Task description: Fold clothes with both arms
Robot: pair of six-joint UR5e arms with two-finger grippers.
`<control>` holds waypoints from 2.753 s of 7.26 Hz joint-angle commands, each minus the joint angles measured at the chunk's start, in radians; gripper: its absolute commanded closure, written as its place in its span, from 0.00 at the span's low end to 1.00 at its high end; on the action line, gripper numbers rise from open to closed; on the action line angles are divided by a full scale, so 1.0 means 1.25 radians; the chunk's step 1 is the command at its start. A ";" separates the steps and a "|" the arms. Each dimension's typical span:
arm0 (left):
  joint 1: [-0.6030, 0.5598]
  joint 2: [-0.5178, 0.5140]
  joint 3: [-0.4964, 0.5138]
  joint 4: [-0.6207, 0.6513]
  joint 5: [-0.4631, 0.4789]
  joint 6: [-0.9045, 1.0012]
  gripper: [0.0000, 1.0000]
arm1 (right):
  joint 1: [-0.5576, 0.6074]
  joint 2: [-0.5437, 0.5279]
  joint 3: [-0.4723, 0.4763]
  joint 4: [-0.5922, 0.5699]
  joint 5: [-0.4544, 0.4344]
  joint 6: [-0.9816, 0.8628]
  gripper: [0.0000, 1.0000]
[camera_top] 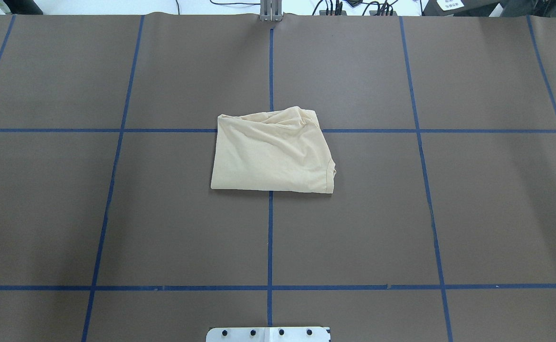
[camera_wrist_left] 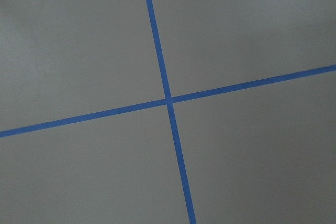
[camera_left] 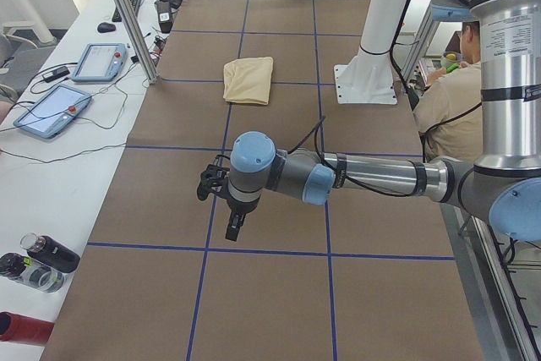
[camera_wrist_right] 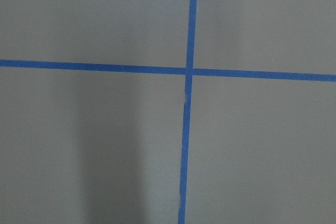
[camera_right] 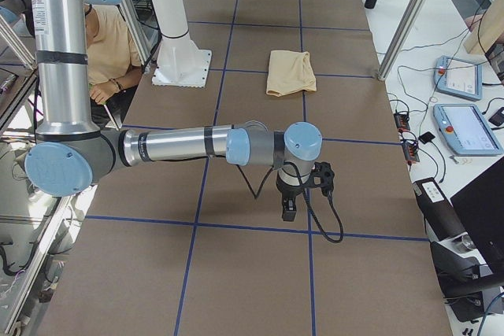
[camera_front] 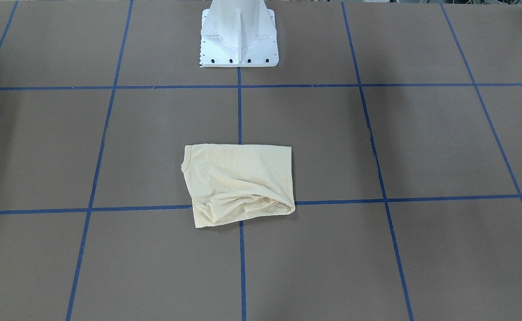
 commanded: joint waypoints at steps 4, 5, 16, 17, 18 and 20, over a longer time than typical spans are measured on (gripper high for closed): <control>0.001 -0.001 -0.017 0.003 -0.007 -0.001 0.00 | 0.000 -0.010 0.005 0.009 -0.007 0.004 0.00; 0.002 -0.002 -0.017 0.003 -0.002 0.001 0.00 | -0.001 -0.010 0.005 0.009 -0.007 0.004 0.00; 0.001 -0.001 -0.024 0.003 -0.007 -0.001 0.00 | 0.000 -0.015 0.013 0.011 0.004 0.005 0.00; 0.001 0.000 -0.025 0.004 -0.007 -0.001 0.00 | 0.000 -0.016 0.017 0.010 0.008 0.006 0.00; 0.001 0.000 -0.027 0.003 -0.007 -0.001 0.00 | 0.000 -0.016 0.014 0.011 0.008 0.005 0.00; 0.001 0.000 -0.027 0.003 -0.007 -0.001 0.00 | 0.000 -0.016 0.012 0.010 0.008 0.005 0.00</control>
